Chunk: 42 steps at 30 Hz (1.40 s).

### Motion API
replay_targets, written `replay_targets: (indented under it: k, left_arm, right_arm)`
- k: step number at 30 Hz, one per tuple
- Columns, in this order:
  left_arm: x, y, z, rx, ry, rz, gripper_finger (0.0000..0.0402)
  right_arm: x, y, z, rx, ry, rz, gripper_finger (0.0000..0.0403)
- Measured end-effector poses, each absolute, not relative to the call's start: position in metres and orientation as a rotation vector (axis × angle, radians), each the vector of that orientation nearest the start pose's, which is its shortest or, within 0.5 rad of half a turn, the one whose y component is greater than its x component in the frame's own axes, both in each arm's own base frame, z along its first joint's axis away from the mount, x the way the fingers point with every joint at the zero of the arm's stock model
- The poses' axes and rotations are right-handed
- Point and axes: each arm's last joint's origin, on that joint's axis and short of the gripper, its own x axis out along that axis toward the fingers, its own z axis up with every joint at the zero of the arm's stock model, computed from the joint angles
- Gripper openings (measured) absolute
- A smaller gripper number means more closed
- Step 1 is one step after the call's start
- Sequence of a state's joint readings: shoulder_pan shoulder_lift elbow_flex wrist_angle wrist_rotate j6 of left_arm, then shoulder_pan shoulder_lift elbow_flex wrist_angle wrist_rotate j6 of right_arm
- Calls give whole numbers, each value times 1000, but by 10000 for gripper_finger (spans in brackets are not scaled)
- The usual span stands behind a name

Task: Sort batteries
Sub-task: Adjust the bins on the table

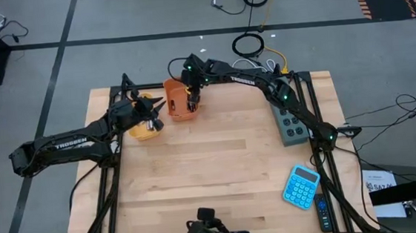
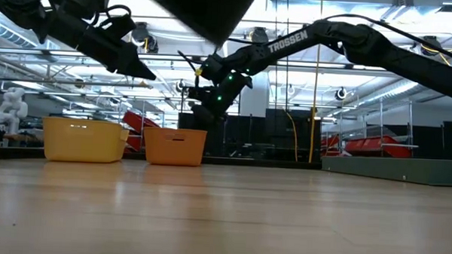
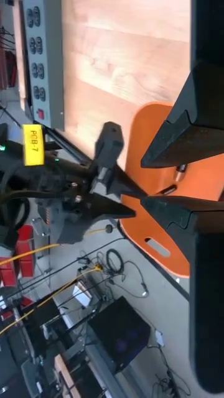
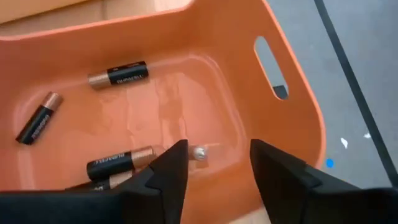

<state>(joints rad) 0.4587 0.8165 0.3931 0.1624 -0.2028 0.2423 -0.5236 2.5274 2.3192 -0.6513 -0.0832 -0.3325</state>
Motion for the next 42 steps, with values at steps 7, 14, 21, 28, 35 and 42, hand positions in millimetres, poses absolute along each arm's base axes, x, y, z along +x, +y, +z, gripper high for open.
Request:
replay_targets:
  k: [7,14,21,28,35,42]
  left_arm:
    - [157,85,218,147,411,622,93]
    - [152,90,216,55,416,677,93]
    - [143,93,221,-108,592,727,93]
    - [138,90,214,-251,727,758,93]
    - [150,97,187,-334,910,753,93]
    - [161,101,161,-391,1056,681,93]
  right_arm:
    - [469,-262,203,-71,980,-230,150]
    - [468,-242,200,-127,1118,-236,141]
    - [486,-211,213,-208,1040,-177,141]
    - [501,-183,210,-277,1016,-94,141]
    - [497,-193,210,-204,995,-98,141]
    - [492,-195,207,-171,1034,-66,141]
